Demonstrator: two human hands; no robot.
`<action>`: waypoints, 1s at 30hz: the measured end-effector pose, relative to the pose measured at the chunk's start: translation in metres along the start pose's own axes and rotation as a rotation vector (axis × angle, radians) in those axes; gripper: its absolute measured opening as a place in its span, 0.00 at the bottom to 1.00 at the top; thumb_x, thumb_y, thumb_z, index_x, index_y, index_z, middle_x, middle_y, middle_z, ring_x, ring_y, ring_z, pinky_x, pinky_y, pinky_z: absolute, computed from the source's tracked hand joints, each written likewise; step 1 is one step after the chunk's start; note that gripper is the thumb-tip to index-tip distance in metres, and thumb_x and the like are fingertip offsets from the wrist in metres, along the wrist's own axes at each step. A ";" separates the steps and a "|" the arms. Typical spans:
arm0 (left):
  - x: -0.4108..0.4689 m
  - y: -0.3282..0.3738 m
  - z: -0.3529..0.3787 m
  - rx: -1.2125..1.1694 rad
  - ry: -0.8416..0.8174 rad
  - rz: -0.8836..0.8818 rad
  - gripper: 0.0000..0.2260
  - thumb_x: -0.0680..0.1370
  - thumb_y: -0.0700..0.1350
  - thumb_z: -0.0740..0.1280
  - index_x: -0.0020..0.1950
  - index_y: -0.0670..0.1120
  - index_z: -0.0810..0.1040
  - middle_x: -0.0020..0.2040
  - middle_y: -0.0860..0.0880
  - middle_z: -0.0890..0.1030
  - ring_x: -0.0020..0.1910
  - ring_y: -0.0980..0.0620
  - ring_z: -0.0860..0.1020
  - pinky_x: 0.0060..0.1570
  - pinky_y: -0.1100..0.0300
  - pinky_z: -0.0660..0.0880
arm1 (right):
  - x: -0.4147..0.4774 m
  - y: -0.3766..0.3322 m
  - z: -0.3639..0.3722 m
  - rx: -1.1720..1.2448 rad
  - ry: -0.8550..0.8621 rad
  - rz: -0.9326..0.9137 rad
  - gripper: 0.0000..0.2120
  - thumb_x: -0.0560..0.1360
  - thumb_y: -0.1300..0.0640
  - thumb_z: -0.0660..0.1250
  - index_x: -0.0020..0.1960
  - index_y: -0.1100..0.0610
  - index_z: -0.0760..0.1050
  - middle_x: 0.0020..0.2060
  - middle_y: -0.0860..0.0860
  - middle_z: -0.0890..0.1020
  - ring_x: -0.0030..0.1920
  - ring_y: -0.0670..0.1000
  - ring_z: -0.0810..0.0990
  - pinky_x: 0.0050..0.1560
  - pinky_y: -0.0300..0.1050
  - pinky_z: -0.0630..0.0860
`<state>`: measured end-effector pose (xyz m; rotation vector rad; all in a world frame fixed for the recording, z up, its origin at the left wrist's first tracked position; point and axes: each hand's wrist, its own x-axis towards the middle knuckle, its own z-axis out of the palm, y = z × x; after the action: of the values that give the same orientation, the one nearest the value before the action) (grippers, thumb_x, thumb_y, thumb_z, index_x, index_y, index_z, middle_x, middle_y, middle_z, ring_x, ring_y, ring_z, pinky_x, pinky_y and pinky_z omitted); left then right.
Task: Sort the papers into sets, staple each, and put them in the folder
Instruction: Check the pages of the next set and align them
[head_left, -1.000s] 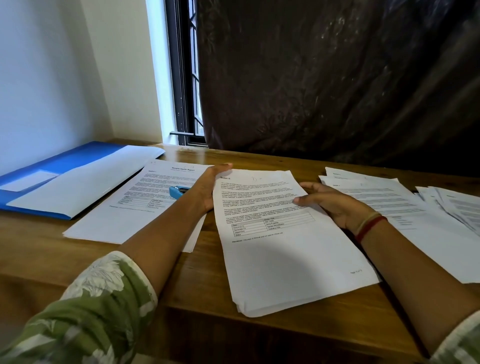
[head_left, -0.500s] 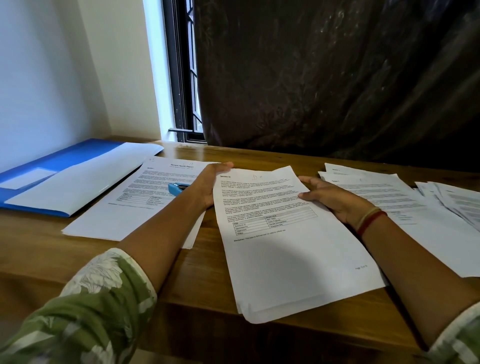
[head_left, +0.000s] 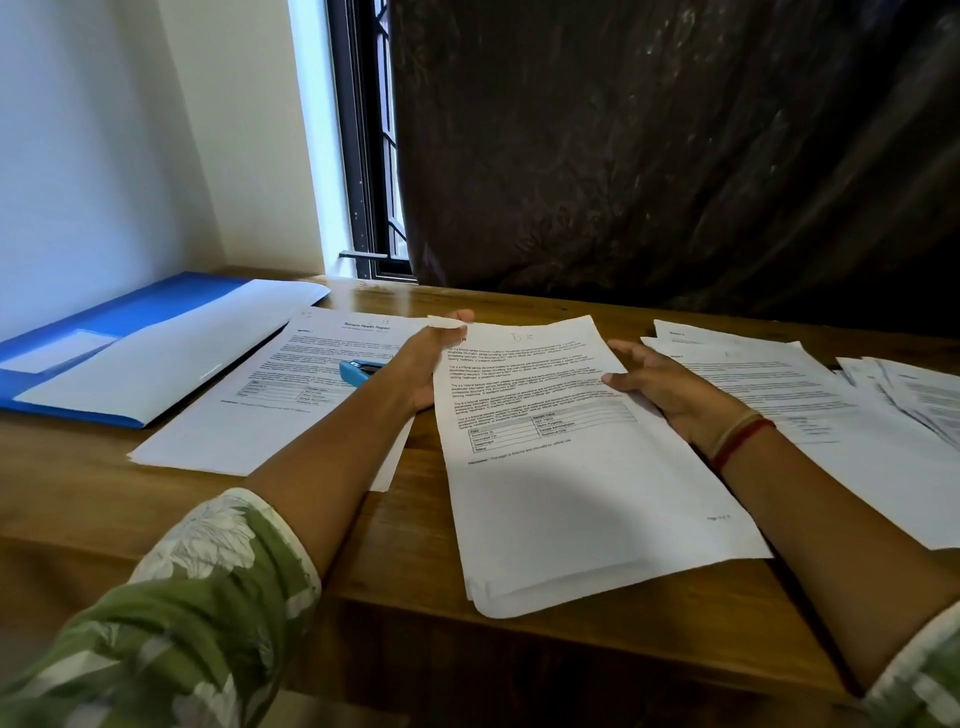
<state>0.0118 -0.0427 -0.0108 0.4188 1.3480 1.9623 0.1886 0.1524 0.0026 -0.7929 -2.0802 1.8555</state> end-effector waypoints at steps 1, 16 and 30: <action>-0.001 0.000 0.000 -0.007 0.025 -0.007 0.08 0.80 0.39 0.62 0.56 0.48 0.77 0.57 0.40 0.80 0.55 0.39 0.79 0.46 0.46 0.78 | -0.001 0.000 0.000 -0.014 0.002 0.007 0.28 0.78 0.67 0.64 0.74 0.52 0.63 0.71 0.52 0.70 0.56 0.54 0.79 0.40 0.41 0.82; 0.002 0.002 0.000 -0.047 0.077 -0.036 0.10 0.81 0.37 0.56 0.58 0.46 0.73 0.61 0.38 0.76 0.52 0.39 0.79 0.43 0.48 0.77 | -0.114 -0.009 0.069 -0.895 -0.779 -0.654 0.36 0.62 0.40 0.75 0.67 0.33 0.66 0.70 0.34 0.62 0.71 0.36 0.57 0.69 0.33 0.53; 0.001 0.006 0.000 -0.014 0.013 -0.080 0.10 0.76 0.43 0.68 0.55 0.42 0.73 0.48 0.40 0.84 0.53 0.40 0.82 0.60 0.46 0.75 | -0.111 0.025 0.048 -1.008 -0.633 -0.813 0.33 0.69 0.37 0.70 0.71 0.41 0.66 0.72 0.38 0.63 0.72 0.39 0.58 0.71 0.33 0.53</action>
<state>0.0084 -0.0432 -0.0058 0.3404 1.3380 1.9106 0.2610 0.0529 -0.0107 0.5969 -3.0391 0.5733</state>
